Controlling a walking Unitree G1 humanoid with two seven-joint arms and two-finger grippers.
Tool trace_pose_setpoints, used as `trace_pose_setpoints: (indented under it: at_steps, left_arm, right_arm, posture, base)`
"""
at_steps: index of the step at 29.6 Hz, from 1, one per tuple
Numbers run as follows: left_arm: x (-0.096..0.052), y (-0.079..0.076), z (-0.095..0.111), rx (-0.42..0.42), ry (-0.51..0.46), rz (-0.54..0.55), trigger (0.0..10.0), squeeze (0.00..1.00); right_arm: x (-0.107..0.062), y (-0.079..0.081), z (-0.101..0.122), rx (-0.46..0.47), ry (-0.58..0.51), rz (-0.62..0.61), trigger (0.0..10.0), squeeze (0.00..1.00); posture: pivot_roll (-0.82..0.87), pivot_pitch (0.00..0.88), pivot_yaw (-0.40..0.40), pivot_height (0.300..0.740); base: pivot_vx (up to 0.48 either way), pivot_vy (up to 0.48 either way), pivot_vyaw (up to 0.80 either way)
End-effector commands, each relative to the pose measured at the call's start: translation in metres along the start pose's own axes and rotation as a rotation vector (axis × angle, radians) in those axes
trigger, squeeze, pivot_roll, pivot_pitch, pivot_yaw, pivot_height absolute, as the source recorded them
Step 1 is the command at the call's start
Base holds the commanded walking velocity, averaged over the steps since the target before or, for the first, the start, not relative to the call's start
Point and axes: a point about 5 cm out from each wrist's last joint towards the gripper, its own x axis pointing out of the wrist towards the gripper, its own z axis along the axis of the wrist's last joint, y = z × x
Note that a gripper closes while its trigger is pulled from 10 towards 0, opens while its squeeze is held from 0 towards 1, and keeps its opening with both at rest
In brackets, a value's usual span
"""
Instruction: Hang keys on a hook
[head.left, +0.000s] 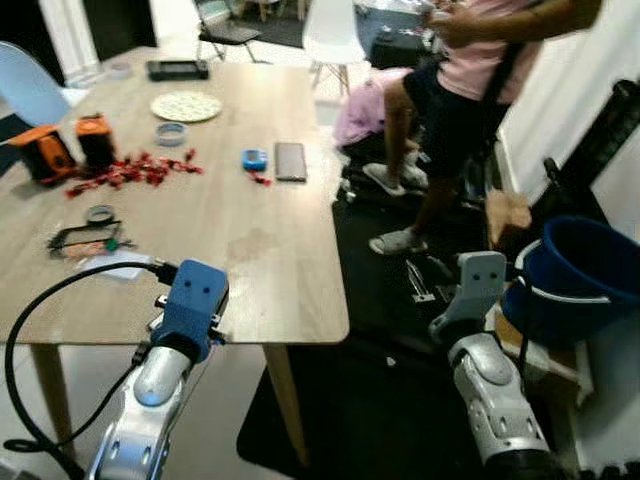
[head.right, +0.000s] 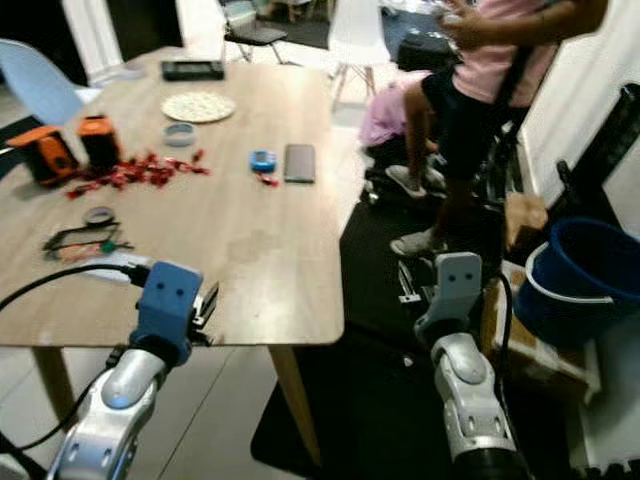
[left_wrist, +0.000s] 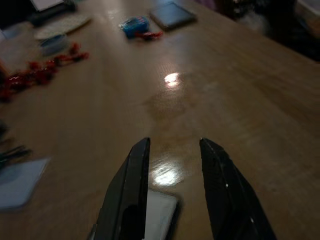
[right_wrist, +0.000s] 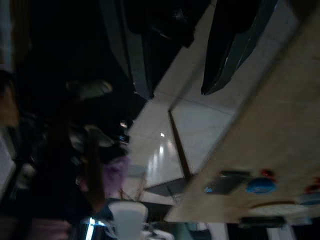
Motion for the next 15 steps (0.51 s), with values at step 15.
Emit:
trace_pose_setpoints:
  at_steps: [15]
  left_arm:
    - [-0.0001,-0.0036,0.0004,-0.002,-0.003,-0.012,10.0,0.0]
  right_arm:
    - [-0.002,-0.0025,-0.0023,-0.006,0.002,-0.01,10.0,0.0]
  posture:
    - [0.12,0.148,-0.025,0.74]
  base:
    - [0.0,0.0,-0.37]
